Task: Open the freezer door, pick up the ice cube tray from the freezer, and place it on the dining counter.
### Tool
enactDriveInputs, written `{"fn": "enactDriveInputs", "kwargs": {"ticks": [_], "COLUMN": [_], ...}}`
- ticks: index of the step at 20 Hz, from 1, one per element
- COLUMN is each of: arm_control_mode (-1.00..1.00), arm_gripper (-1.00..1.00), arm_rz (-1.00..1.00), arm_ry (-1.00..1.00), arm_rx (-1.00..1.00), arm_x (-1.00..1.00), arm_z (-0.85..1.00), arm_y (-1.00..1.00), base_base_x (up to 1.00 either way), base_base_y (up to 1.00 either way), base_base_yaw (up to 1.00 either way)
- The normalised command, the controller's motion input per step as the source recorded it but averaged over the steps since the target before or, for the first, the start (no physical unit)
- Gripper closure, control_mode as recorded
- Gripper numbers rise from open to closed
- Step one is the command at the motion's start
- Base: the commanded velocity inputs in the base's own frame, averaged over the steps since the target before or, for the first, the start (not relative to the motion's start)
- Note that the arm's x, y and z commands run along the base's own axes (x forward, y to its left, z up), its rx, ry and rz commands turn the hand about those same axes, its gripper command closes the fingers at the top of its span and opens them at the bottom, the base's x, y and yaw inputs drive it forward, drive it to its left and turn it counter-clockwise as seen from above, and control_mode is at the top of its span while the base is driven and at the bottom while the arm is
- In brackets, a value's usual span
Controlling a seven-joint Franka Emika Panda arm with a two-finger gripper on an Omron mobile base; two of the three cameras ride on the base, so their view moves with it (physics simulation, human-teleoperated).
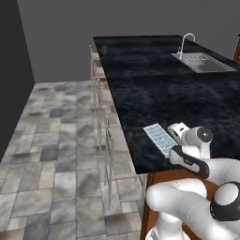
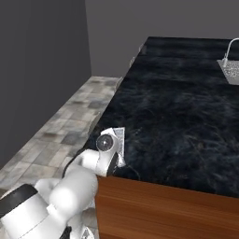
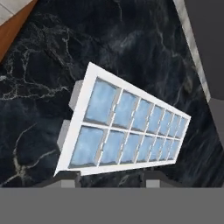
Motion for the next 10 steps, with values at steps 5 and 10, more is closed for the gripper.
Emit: {"fn": "enactDriveInputs", "kwargs": {"ticks": [5,10], "arm_control_mode": [-1.0,-1.0], "arm_gripper": [-1.0,-1.0], "arm_rz": [-0.01,0.01], "arm_ry": [0.14,0.08], "arm_rx": [-0.05,-0.2], "arm_x": [0.0,-0.04], "arm_z": [1.0,1.0], "arm_y": [0.1,0.82], "base_base_x": [0.0,0.0], "base_base_y": [0.0,0.0], "base_base_yaw": [0.0,0.0]}}
